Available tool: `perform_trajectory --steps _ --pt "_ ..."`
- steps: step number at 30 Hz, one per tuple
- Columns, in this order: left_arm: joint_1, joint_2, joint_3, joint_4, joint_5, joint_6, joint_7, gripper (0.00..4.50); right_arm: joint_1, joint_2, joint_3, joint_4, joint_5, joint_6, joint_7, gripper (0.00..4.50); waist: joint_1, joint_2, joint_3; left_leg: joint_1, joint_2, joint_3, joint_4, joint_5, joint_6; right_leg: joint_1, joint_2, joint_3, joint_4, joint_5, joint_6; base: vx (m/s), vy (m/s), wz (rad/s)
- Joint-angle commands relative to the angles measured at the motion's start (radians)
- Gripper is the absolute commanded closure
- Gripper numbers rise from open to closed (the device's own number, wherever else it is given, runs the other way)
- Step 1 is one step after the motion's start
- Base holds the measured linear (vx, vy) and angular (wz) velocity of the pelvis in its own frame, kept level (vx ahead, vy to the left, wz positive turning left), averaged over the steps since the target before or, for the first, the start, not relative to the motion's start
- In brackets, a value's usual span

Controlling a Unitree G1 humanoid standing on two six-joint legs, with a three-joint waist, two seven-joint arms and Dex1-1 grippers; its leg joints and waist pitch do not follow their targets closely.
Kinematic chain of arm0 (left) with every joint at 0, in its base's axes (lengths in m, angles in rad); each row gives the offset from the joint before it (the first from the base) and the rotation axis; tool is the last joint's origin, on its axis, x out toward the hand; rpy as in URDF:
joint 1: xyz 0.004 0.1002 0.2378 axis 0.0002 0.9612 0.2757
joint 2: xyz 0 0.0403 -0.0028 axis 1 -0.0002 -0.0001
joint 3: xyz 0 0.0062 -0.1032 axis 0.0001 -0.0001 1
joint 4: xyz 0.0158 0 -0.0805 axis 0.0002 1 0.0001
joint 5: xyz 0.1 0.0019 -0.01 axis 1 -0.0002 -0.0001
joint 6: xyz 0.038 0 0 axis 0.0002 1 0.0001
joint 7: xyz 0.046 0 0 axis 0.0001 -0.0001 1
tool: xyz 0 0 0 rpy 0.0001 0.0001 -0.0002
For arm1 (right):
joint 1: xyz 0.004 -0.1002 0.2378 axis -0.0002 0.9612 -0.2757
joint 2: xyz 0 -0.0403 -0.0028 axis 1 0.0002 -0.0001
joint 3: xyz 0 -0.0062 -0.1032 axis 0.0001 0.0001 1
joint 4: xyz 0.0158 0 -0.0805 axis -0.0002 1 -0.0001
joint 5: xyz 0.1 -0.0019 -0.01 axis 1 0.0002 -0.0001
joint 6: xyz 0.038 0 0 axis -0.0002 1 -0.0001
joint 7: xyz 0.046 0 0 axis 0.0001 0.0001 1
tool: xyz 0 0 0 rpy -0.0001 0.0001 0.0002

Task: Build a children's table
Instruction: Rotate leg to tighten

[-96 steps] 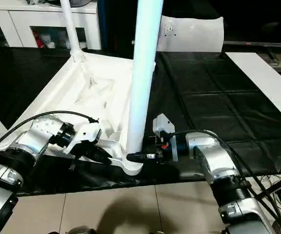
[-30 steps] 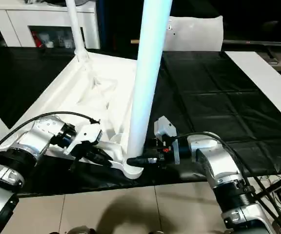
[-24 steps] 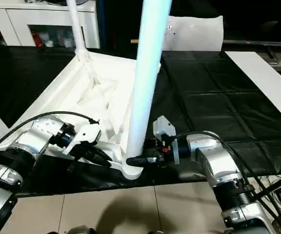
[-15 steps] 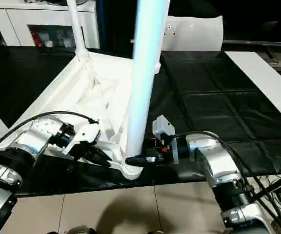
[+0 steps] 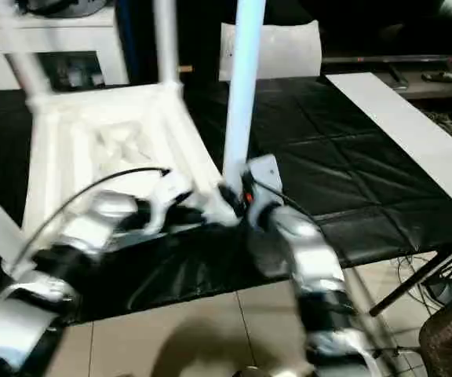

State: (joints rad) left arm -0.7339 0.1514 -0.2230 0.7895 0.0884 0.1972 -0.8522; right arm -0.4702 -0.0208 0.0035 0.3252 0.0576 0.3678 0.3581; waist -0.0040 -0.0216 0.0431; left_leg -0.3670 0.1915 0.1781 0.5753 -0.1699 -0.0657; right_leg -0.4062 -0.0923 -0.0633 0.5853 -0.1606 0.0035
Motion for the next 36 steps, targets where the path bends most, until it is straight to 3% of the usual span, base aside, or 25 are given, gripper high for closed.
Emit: perform_trajectory --steps 1,2,3,4,5,7,8,11,12,15,17,22,23,27,28,30,31,32,36 --pt "-0.030 -0.099 0.001 -0.056 -0.049 -0.029 0.045 4.50 -0.007 0.091 0.113 0.024 0.039 -0.004 0.069 2.57 0.005 -0.011 -0.056 0.006 0.026 -0.008 -0.066 -0.275 0.027 0.037 -0.044 0.036 -0.085 -0.400 -0.148 0.000 0.000 0.00" --pt "-0.029 -0.099 0.000 -0.059 -0.047 -0.027 0.045 4.50 -0.006 0.091 0.112 0.024 0.038 -0.007 0.069 2.23 0.006 -0.010 -0.057 0.003 0.026 -0.007 -0.066 -0.252 0.036 0.041 -0.042 0.036 -0.080 -0.347 -0.160 0.000 0.000 0.00" --pt "-0.024 -0.086 -0.007 -0.069 -0.036 -0.021 0.032 4.50 0.000 0.083 0.106 0.016 0.036 -0.014 0.077 2.23 0.008 -0.005 -0.057 0.003 0.028 -0.007 -0.067 -0.245 0.038 0.042 -0.042 0.037 -0.077 -0.323 -0.169 0.000 0.000 0.00" --pt "-0.021 -0.079 -0.010 -0.072 -0.033 -0.023 0.021 4.50 0.004 0.076 0.102 0.011 0.038 -0.016 0.084 2.23 0.007 -0.007 -0.059 0.003 0.027 -0.005 -0.065 -0.232 0.043 0.044 -0.041 0.037 -0.074 -0.281 -0.183 0.000 0.000 0.00" --pt "-0.016 -0.063 -0.014 -0.076 -0.028 -0.032 -0.007 4.50 0.012 0.063 0.095 0.003 0.044 -0.020 0.095 2.23 0.010 0.000 -0.060 0.004 0.027 -0.005 -0.065 -0.225 0.048 0.046 -0.042 0.037 -0.072 -0.262 -0.193 0.000 0.000 0.00" --pt "-0.005 -0.041 -0.023 -0.087 -0.026 -0.044 -0.038 4.50 0.024 0.040 0.090 -0.012 0.052 -0.034 0.123 1.82 0.010 -0.004 -0.060 0.003 0.027 -0.004 -0.065 -0.226 0.051 0.049 -0.043 0.036 -0.072 -0.258 -0.198 0.000 0.000 0.00" --pt "0.002 -0.026 -0.029 -0.092 -0.029 -0.060 -0.067 4.50 0.032 0.022 0.087 -0.020 0.055 -0.046 0.145 1.81 0.012 0.002 -0.061 0.001 0.027 -0.005 -0.065 -0.225 0.052 0.051 -0.044 0.036 -0.070 -0.253 -0.201 0.000 0.000 0.00" --pt "0.012 -0.002 -0.036 -0.099 -0.029 -0.067 -0.101 4.50 0.045 -0.008 0.082 -0.030 0.059 -0.072 0.184 1.59 0.012 -0.002 -0.060 0.003 0.029 -0.004 -0.065 -0.233 0.057 0.050 -0.043 0.037 -0.071 -0.244 -0.206 0.000 0.000 0.00" --pt "0.018 0.024 -0.039 -0.095 -0.031 -0.079 -0.145 4.50 0.058 -0.061 0.087 -0.034 0.064 -0.115 0.253 1.48 0.011 0.002 -0.061 0.003 0.029 -0.005 -0.066 -0.234 0.052 0.051 -0.042 0.037 -0.070 -0.241 -0.210 0.000 0.000 0.00" --pt "0.025 0.071 -0.049 -0.084 -0.036 -0.142 -0.248 4.50 0.077 -0.149 0.096 -0.046 0.085 -0.146 0.392 1.35 0.015 -0.001 -0.061 0.003 0.031 -0.004 -0.064 -0.248 0.063 0.054 -0.043 0.037 -0.071 -0.236 -0.216 0.000 0.000 0.00" --pt "0.029 0.087 -0.055 -0.085 -0.040 -0.168 -0.295 4.50 0.081 -0.178 0.101 -0.051 0.093 -0.150 0.443 1.00 0.016 -0.002 -0.063 0.002 0.032 -0.005 -0.063 -0.225 0.074 0.054 -0.043 0.036 -0.064 -0.192 -0.239 0.000 0.000 0.00" --pt "0.040 0.157 -0.094 -0.084 -0.055 -0.258 -0.490 4.50 0.083 -0.273 0.125 -0.045 0.108 -0.213 0.640 1.00 0.027 -0.002 -0.063 0.007 0.036 -0.002 -0.061 -0.234 0.082 0.052 -0.046 0.038 -0.063 -0.205 -0.248 0.000 0.000 0.00" --pt "0.035 0.167 -0.094 -0.074 -0.063 -0.267 -0.530 4.50 0.080 -0.294 0.129 -0.045 0.138 -0.213 0.703 1.00 0.037 0.000 -0.062 0.014 0.039 0.000 -0.062 -0.230 0.080 0.047 -0.045 0.039 -0.061 -0.187 -0.259 0.000 0.000 0.00" --pt "0.023 0.188 -0.104 -0.053 -0.068 -0.300 -0.606 4.50 0.075 -0.325 0.137 -0.055 0.198 -0.178 0.819 1.00 0.060 0.001 -0.062 0.014 0.043 0.002 -0.063 -0.223 0.075 0.051 -0.044 0.036 -0.054 -0.168 -0.267 0.000 0.000 0.00" --pt "0.021 0.191 -0.106 -0.051 -0.068 -0.305 -0.617 4.50 0.074 -0.330 0.139 -0.056 0.203 -0.174 0.835 1.28 0.064 0.000 -0.061 0.013 0.044 0.002 -0.064 -0.222 0.070 0.051 -0.045 0.036 -0.052 -0.165 -0.268 0.000 0.000 0.00" --pt "0.016 0.204 -0.119 -0.046 -0.065 -0.317 -0.655 4.50 0.072 -0.348 0.152 -0.063 0.220 -0.149 0.891 1.37 0.066 -0.002 -0.062 0.012 0.043 0.003 -0.063 -0.223 0.070 0.052 -0.046 0.036 -0.052 -0.170 -0.265 0.000 0.000 0.00" --pt "0.010 0.214 -0.128 -0.035 -0.063 -0.338 -0.686 4.50 0.068 -0.362 0.166 -0.057 0.229 -0.146 0.933 1.42 0.068 -0.008 -0.061 0.010 0.042 0.003 -0.062 -0.228 0.067 0.052 -0.047 0.036 -0.053 -0.192 -0.260 0.000 0.000 0.00" --pt "0.007 0.219 -0.133 -0.030 -0.060 -0.347 -0.698 4.50 0.066 -0.368 0.174 -0.054 0.231 -0.145 0.950 1.67 0.069 -0.007 -0.060 0.010 0.042 0.003 -0.063 -0.234 0.062 0.051 -0.049 0.036 -0.055 -0.221 -0.251 0.000 0.000 0.00" --pt "-0.001 0.230 -0.142 -0.016 -0.050 -0.366 -0.729 4.50 0.061 -0.381 0.193 -0.049 0.234 -0.138 0.994 1.86 0.071 -0.008 -0.060 0.012 0.042 0.002 -0.063 -0.239 0.048 0.048 -0.049 0.036 -0.058 -0.252 -0.239 0.000 0.000 0.00"
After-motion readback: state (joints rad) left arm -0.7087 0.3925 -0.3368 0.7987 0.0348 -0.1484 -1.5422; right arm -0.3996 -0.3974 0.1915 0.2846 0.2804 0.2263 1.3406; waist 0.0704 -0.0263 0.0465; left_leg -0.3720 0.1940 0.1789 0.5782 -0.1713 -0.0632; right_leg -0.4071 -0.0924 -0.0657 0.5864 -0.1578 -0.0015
